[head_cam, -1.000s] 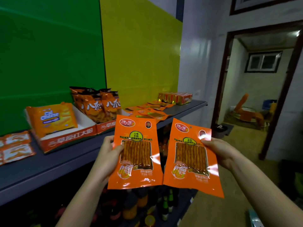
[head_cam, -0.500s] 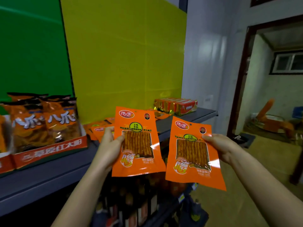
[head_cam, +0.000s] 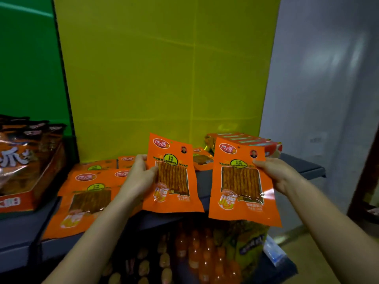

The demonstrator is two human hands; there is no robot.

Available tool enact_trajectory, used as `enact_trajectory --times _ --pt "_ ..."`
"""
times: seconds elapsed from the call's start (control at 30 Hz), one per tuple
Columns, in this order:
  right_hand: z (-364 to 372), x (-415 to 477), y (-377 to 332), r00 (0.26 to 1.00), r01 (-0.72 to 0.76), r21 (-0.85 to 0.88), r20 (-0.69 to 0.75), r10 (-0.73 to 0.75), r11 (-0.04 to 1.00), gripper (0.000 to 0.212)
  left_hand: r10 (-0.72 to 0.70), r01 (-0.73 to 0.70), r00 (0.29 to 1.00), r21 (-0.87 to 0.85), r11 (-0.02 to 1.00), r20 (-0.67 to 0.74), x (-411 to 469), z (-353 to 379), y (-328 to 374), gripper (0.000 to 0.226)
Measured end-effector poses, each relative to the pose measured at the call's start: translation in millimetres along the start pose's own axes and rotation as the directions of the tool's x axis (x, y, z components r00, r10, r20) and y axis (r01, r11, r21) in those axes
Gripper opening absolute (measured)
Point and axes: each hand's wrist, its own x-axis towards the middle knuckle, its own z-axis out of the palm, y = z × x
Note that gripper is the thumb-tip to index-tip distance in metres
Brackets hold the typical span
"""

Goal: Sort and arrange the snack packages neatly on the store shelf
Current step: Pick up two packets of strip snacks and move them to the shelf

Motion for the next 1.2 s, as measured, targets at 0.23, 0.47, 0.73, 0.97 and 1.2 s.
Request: enact_trajectory --times 0.23,0.47,0.73,0.97,1.2 --pt "-2.4 100.0 -12.5 0.985 0.058 -0.076 0.164 -0.045 0.995 0.015 -0.1 0.123 0.981 0.133 0.983 -0.166 23.3 57.0 -3.3 0.021" --pt "35.6 147.3 -3.3 0.939 0.162 -0.15 0.328 -0.105 0.975 0.012 -0.147 0.264 0.948 0.444 0.856 -0.281 40.5 80.5 -9.0 0.023" --pt "56.3 175.2 4.4 0.91 0.318 -0.328 0.367 -0.191 0.89 0.023 0.002 0.242 0.957 0.799 0.55 -0.291 47.4 90.0 -22.0 0.026" --pt "68.7 180.2 9.7 0.907 0.42 -0.628 0.318 -0.277 0.655 0.027 0.067 0.223 0.965 0.932 0.287 -0.252 46.2 90.6 -31.1 0.026" --pt "75.3 184.7 20.8 0.921 0.387 -0.744 0.288 -0.261 0.545 0.029 0.123 0.18 0.973 0.976 0.124 -0.195 46.5 90.2 -31.0 0.032"
